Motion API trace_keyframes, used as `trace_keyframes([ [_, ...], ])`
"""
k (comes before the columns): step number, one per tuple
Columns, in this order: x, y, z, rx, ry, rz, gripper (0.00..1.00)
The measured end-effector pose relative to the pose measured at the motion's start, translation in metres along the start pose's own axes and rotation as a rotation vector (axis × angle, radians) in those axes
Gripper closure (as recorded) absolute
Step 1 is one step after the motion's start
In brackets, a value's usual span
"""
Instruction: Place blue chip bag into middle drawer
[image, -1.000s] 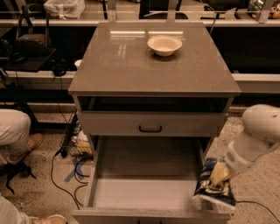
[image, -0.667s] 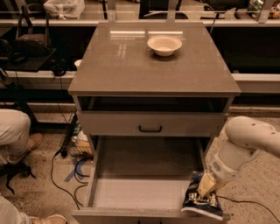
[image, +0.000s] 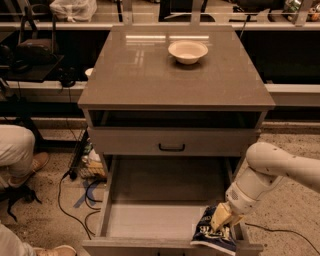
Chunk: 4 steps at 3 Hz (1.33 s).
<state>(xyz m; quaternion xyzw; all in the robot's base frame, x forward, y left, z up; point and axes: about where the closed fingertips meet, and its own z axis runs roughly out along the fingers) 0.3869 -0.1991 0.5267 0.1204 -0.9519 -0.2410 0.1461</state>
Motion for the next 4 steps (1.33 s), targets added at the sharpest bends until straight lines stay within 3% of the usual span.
trace_keyframes([
  [2,-0.032,0.014,-0.007,-0.059,-0.128,0.074,1.00],
  [4,-0.051,0.026,0.009,-0.106,-0.093,0.048,0.59],
])
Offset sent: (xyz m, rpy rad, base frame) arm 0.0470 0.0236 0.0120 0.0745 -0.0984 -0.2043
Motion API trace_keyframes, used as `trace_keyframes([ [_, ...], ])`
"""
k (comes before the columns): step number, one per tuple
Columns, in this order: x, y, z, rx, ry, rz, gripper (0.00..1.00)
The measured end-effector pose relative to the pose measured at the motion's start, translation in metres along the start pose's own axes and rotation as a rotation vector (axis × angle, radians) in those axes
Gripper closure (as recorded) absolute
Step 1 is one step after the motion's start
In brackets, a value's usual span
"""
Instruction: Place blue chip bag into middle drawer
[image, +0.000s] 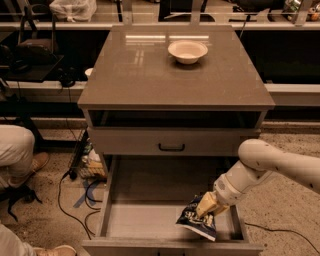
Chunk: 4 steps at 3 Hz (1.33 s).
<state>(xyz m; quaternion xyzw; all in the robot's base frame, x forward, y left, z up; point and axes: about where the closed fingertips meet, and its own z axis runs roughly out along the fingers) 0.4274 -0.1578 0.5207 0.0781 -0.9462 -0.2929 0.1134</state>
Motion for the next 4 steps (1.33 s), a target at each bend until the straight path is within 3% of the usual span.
trace_keyframes([
  [2,-0.009,-0.008,-0.001,-0.031,-0.008,0.003,0.13],
  [3,-0.013,-0.026,-0.018,-0.024,-0.040,0.013,0.00],
  [4,-0.017,-0.064,-0.055,0.004,-0.084,0.041,0.00],
])
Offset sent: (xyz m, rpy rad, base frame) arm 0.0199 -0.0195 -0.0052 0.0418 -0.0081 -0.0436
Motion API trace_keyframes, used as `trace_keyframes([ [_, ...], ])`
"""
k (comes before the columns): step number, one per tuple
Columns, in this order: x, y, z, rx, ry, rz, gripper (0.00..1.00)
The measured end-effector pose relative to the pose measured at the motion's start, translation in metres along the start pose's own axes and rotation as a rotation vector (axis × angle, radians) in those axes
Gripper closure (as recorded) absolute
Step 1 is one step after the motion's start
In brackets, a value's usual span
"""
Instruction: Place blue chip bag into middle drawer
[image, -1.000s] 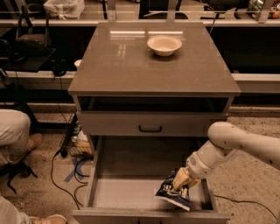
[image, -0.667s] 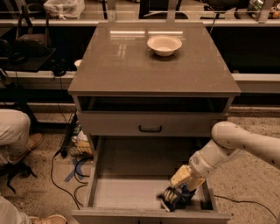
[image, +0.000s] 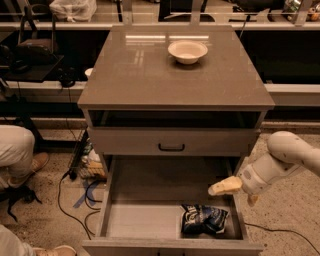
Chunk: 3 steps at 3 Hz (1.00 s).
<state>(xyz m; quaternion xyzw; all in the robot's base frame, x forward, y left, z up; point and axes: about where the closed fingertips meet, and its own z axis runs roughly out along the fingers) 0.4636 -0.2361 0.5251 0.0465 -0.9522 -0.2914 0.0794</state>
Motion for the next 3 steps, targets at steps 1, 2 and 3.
trace_keyframes([
  [1,-0.013,-0.035,-0.057,0.041,-0.078,0.011,0.00],
  [2,-0.024,-0.051,-0.123,0.068,-0.168,-0.017,0.00],
  [3,-0.028,-0.060,-0.175,0.125,-0.239,-0.036,0.00],
])
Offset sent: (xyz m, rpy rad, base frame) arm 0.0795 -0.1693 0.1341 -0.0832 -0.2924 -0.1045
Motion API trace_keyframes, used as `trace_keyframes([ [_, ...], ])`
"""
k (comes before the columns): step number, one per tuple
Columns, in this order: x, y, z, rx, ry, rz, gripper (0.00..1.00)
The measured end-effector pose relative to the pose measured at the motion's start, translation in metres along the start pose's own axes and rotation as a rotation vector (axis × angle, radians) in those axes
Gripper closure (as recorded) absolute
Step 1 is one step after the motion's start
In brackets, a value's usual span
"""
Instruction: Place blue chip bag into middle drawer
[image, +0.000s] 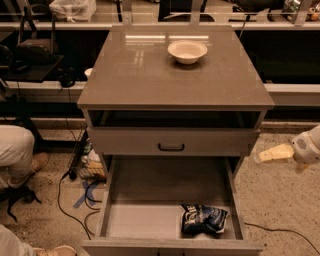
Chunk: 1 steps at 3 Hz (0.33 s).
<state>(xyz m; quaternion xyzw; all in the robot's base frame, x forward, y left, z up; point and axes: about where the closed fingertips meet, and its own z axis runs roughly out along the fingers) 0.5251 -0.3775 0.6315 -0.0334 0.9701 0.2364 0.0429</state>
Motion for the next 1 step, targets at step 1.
trace_keyframes([
  [1,-0.0002,-0.0076,-0.0450,0.035,-0.052,-0.031,0.00],
])
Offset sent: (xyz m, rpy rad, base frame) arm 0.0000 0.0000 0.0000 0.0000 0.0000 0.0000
